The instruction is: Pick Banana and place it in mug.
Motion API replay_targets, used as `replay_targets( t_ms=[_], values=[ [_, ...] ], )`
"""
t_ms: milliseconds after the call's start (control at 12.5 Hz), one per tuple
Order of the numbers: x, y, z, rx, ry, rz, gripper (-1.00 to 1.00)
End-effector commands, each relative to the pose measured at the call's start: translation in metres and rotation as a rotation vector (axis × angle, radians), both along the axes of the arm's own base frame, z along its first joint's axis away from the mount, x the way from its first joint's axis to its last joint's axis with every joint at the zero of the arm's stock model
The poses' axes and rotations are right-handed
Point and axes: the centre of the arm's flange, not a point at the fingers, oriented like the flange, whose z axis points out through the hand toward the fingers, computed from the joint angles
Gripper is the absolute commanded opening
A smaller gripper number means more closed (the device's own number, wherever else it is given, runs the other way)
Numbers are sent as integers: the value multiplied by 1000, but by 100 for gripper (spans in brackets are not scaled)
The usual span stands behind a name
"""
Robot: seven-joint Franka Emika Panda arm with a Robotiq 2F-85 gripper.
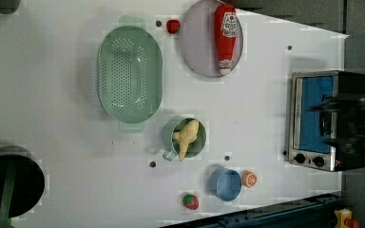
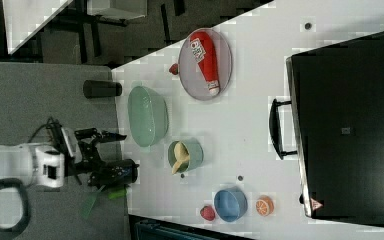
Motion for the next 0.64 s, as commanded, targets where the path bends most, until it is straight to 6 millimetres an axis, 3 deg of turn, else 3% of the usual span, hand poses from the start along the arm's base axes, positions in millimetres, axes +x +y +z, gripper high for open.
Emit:
replay_targets(
  t_ms=[80,320,640],
  values=[
    [-2,-41,38,12,-44,76,100],
    [-10,-82,51,13,-56,121,100],
    [-15,-93,42,11,4,134,100]
  ],
)
